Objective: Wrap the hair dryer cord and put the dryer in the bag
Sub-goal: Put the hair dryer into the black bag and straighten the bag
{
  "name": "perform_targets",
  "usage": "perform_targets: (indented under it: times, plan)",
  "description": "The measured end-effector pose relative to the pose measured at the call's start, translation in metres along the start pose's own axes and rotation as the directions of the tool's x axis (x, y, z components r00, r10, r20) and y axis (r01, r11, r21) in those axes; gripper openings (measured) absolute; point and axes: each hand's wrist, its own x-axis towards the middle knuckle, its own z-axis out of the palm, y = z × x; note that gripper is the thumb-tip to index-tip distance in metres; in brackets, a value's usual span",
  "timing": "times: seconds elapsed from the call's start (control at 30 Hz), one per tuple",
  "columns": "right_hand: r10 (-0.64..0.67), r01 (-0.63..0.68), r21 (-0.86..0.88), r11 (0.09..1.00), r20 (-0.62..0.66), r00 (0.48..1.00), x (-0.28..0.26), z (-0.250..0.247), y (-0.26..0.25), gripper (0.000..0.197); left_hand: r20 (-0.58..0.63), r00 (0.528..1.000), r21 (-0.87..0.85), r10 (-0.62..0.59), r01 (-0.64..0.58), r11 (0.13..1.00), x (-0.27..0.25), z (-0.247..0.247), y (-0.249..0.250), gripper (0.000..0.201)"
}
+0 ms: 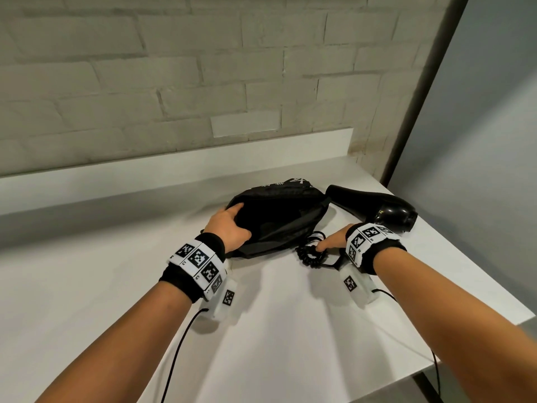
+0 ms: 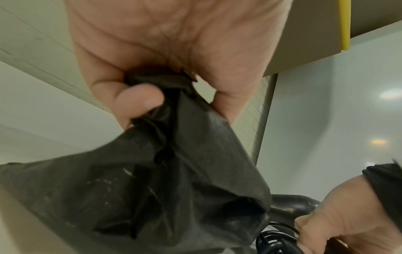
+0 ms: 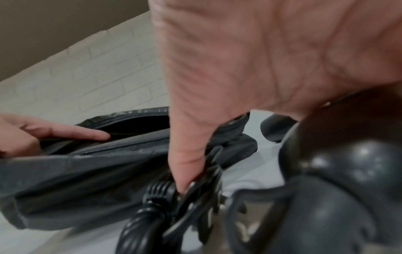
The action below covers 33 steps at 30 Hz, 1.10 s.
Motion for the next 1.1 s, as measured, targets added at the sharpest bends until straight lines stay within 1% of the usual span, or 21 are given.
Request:
perform_targets:
  times: [0.13,0.2,0.27,0.3,0.37,0.4,0.5,0.57,0.6,0.7,0.77,0.83,0.9,0.93,1.0,1.03,1.1]
  plan:
    - [-0.01,-0.005,0.135,0.991,0.112,0.994,-0.001,-0.002,-0.002,0.051,0.004,1.0,-0.008,-0.008,0.008,1.0,0.001,-0.002,-0.001,0.072]
    - [-0.019,0.005,0.143,0.99,0.099,0.995,0.003,-0.002,-0.003,0.049,0.006,1.0,-0.015,-0.007,0.007,1.0,0.003,-0.003,-0.001,0.071]
    - [-0.041,0.036,0.097,0.995,0.057,0.998,0.007,-0.001,-0.005,0.041,0.012,1.0,-0.023,-0.007,0.007,1.0,0.004,-0.003,-0.001,0.07]
    - [-0.054,0.052,0.047,0.998,0.04,0.998,0.009,0.0,-0.006,0.034,0.014,1.0,-0.026,-0.009,0.009,1.0,0.004,-0.003,-0.001,0.07]
    - [-0.063,0.064,-0.067,0.996,0.019,0.998,0.01,0.0,-0.006,0.013,0.015,1.0,-0.028,-0.013,0.014,1.0,0.004,-0.004,-0.002,0.07]
    - [-0.055,0.056,-0.121,0.991,0.01,0.998,0.011,-0.001,-0.006,0.008,0.016,1.0,-0.029,-0.015,0.015,0.999,0.004,-0.004,-0.002,0.07]
    - [-0.048,0.041,-0.261,0.965,-0.019,0.999,0.012,-0.005,-0.002,0.019,0.02,1.0,-0.041,-0.02,0.021,0.999,0.005,-0.005,-0.002,0.069]
    - [-0.052,0.043,-0.262,0.964,-0.029,0.998,0.014,-0.008,0.002,0.014,0.018,1.0,-0.05,-0.025,0.026,0.998,0.004,-0.006,-0.002,0.068]
    - [-0.057,0.046,-0.233,0.971,-0.04,0.998,0.015,-0.009,0.005,0.012,0.018,0.999,-0.056,-0.027,0.028,0.998,0.004,-0.007,-0.002,0.068]
    - [-0.031,0.03,-0.008,1.0,-0.127,0.991,0.024,-0.014,0.015,0.025,0.023,0.999,-0.076,-0.028,0.03,0.997,0.004,-0.011,-0.001,0.065]
    - [-0.021,0.045,0.135,0.99,-0.177,0.984,0.027,-0.021,0.022,0.027,0.028,0.999,-0.082,-0.04,0.042,0.996,0.004,-0.014,0.0,0.065]
    - [-0.015,0.078,0.272,0.959,-0.226,0.974,0.028,-0.029,0.03,0.033,0.055,0.997,-0.083,-0.05,0.054,0.995,0.004,-0.018,0.001,0.065]
    - [0.022,0.102,0.384,0.918,-0.307,0.952,0.027,-0.038,0.037,0.038,0.104,0.993,-0.091,-0.055,0.065,0.994,0.005,-0.021,0.002,0.066]
    - [0.035,0.131,0.423,0.897,-0.363,0.931,0.024,-0.042,0.038,0.035,0.129,0.99,-0.096,-0.059,0.071,0.993,0.006,-0.022,0.003,0.067]
    - [0.024,0.254,0.477,0.841,-0.503,0.864,0.016,-0.049,0.036,0.027,0.182,0.981,-0.108,-0.068,0.089,0.99,0.006,-0.024,0.007,0.069]
    - [-0.001,0.328,0.479,0.814,-0.563,0.826,0.012,-0.052,0.032,0.024,0.204,0.976,-0.102,-0.071,0.093,0.99,0.006,-0.024,0.009,0.068]
    - [-0.094,0.474,0.425,0.771,-0.661,0.745,0.001,-0.055,0.022,0.025,0.244,0.967,-0.074,-0.07,0.091,0.993,0.006,-0.024,0.014,0.066]
